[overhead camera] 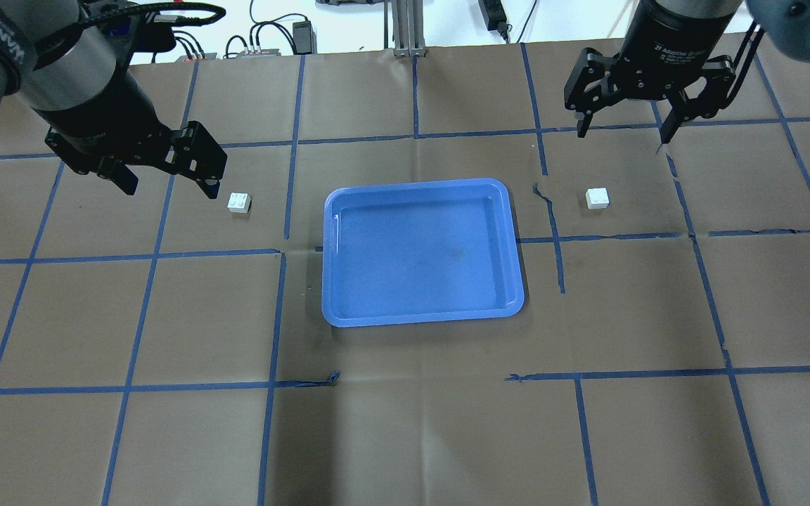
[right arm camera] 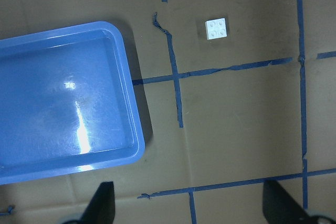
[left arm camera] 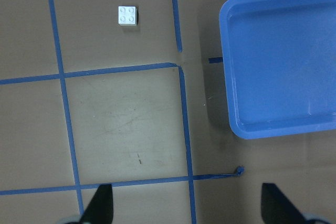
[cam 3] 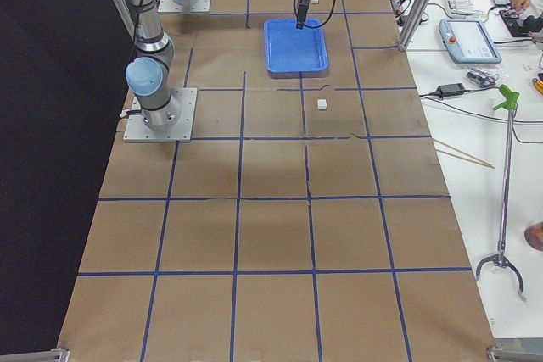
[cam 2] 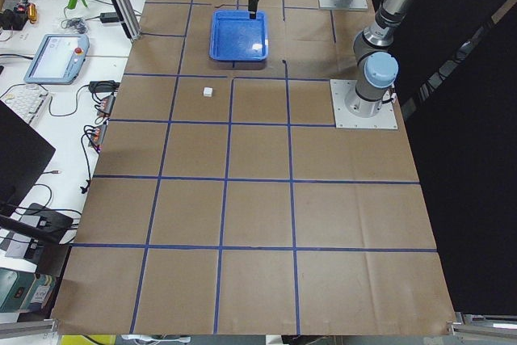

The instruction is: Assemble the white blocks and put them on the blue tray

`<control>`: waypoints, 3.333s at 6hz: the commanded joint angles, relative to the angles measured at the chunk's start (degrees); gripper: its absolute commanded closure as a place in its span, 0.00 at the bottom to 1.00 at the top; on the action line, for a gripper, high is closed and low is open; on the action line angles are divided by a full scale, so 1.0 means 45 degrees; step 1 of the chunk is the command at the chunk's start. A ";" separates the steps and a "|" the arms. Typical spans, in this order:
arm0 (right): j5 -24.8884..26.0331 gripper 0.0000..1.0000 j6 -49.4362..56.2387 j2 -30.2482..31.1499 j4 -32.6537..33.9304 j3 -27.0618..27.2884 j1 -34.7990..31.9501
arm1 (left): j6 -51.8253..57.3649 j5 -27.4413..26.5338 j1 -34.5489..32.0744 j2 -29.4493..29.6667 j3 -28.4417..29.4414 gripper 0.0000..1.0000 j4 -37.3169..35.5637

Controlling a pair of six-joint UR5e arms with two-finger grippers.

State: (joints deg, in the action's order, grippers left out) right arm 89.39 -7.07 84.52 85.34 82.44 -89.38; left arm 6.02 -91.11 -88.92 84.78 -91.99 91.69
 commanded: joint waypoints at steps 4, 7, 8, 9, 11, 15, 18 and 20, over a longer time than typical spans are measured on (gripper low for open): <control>0.0058 0.00 0.1365 0.0007 0.0020 0.0021 0.0000 | 0.0068 -0.0027 0.0071 -0.0031 0.0052 0.00 0.0016; 0.0137 0.00 0.8905 -0.0419 0.0156 -0.0018 0.0213 | 0.1102 0.0090 0.0773 0.1017 -0.0180 0.01 -0.0778; 0.0079 0.00 1.1640 -0.0751 0.0408 -0.0115 0.0698 | 0.1142 0.0090 0.0910 0.2551 -0.0162 0.01 -0.2332; 0.0001 0.00 1.4375 -0.1064 0.0797 -0.0135 0.1302 | 0.1355 0.0090 0.0912 0.4442 -0.0124 0.01 -0.4706; 0.0000 0.00 2.0794 -0.1767 0.1928 -0.0213 0.2358 | 0.3046 0.0110 0.1668 0.6582 -0.0336 0.01 -0.6832; -0.3190 0.00 2.6502 -0.4225 0.1934 -0.1211 0.4114 | 0.3466 0.0091 0.1712 0.8834 -0.0806 0.01 -0.9607; -0.6747 0.00 2.7293 -0.5907 0.2321 -0.0375 0.4451 | 0.3486 0.0536 0.1712 0.8740 -0.0787 0.35 -1.0004; -0.6797 0.00 2.7215 -0.6087 0.5979 0.1960 0.4512 | 0.3408 0.0909 0.1712 0.8622 -0.0807 0.51 -0.9655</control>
State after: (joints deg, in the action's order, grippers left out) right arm 59.30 115.58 57.52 104.50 85.69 -69.25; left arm 21.53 -87.99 -81.21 123.90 -95.60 47.19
